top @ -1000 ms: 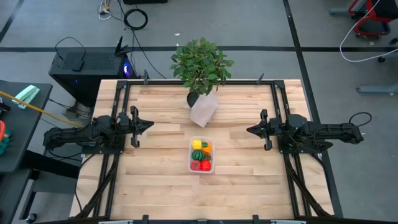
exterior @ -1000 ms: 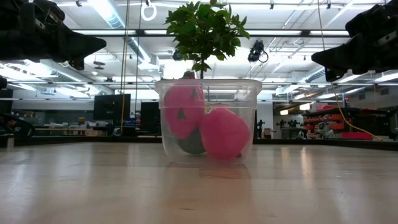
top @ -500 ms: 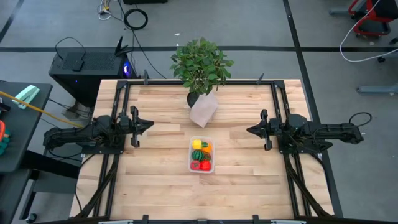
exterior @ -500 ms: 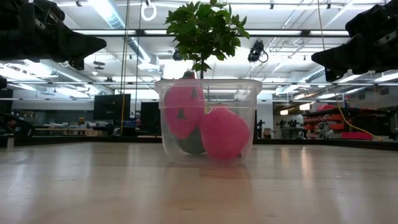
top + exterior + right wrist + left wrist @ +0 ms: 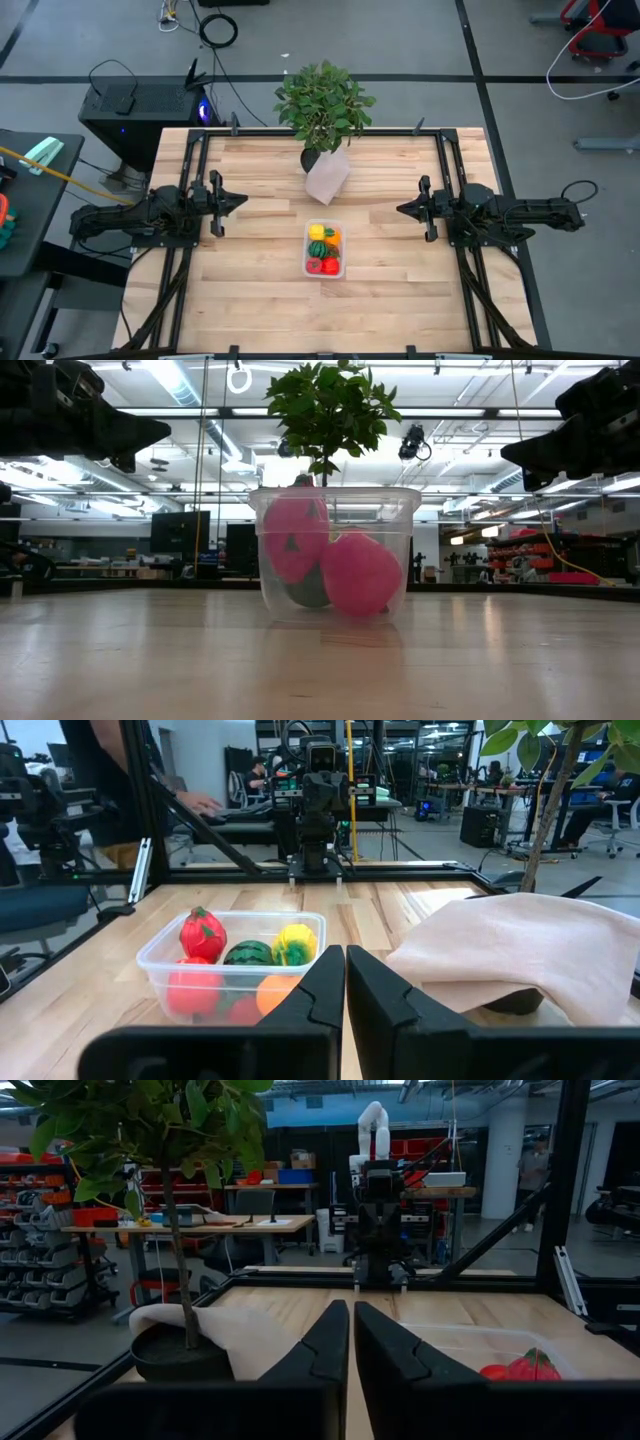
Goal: Pick and placing Produce into tupperware
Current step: Return to Home Position
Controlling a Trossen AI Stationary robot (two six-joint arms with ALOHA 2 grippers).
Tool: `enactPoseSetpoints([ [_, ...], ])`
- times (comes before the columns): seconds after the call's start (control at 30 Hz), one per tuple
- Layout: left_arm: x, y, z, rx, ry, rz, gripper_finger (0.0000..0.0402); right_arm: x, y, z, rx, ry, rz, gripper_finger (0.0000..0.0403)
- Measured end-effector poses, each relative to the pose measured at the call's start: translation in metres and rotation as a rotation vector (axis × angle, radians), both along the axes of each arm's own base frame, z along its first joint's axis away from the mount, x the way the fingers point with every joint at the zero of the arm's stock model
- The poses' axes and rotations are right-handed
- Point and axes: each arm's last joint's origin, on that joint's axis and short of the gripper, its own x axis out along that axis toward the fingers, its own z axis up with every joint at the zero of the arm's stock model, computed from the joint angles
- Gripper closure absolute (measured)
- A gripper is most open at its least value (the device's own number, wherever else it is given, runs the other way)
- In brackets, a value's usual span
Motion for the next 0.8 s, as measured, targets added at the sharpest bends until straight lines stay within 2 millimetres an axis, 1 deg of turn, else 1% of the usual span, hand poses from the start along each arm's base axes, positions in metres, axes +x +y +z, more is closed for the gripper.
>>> enactPoseSetpoints([
  [0.2,0.0000,0.0000,0.0000,0.000,0.000,0.000,0.0365,0.0000,0.0000,0.0000,0.000,0.000,0.000,0.0382],
  [0.57,0.0000,0.0000,0.0000,0.000,0.000,0.000,0.0381,0.0000,0.0000,-0.0001,0.000,0.000,0.000,0.0382],
  [0.8,0.0000,0.0000,0.0000,0.000,0.000,0.000,0.0373,0.0000,0.0000,-0.0001,0.001,0.000,0.000,0.0382],
])
